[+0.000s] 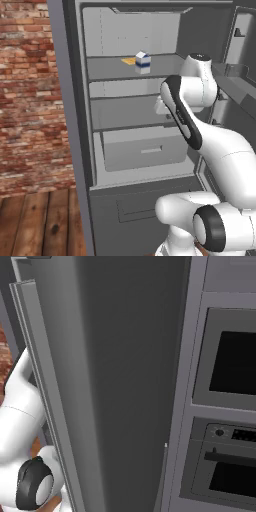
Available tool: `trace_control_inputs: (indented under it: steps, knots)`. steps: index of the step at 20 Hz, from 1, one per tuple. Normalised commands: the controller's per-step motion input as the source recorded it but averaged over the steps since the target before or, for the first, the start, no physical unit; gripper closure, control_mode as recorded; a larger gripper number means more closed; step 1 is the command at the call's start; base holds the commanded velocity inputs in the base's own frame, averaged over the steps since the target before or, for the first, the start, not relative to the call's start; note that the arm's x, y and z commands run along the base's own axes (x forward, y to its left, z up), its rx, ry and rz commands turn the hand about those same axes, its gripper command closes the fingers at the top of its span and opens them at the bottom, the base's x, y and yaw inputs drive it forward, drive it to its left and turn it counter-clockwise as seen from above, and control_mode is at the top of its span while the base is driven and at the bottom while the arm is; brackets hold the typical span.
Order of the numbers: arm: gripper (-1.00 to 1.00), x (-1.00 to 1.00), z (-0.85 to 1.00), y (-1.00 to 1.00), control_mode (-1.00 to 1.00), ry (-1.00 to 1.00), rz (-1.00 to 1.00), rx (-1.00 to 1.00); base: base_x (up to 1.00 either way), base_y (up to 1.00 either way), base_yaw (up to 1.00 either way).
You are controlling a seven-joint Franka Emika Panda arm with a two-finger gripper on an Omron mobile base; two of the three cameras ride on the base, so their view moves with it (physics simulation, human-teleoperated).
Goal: Take out the milk from the fridge and place it on the tray on the counter. Then take the sugar cube near the tray and place it in the tray.
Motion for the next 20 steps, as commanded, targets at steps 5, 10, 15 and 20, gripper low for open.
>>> trace_control_inputs:
  steps: [5, 10, 15, 20]
  knots:
    - [-1.00, -0.23, 0.00, 0.00, -1.00, -0.07, 0.00, 0.00, 0.00, 0.00, 0.00]
    - [-1.00, -0.58, 0.50, -0.02, -1.00, -0.29, 0.00, 0.00, 0.00, 0.00, 0.00]
    - [-1.00, -0.30, 0.84, 0.00, -1.00, -0.26, 0.02, 0.00, 0.00, 0.00, 0.00]
    - [-1.00, -0.01, 0.67, 0.02, -1.00, -0.15, 0.01, 0.00, 0.00, 0.00, 0.00]
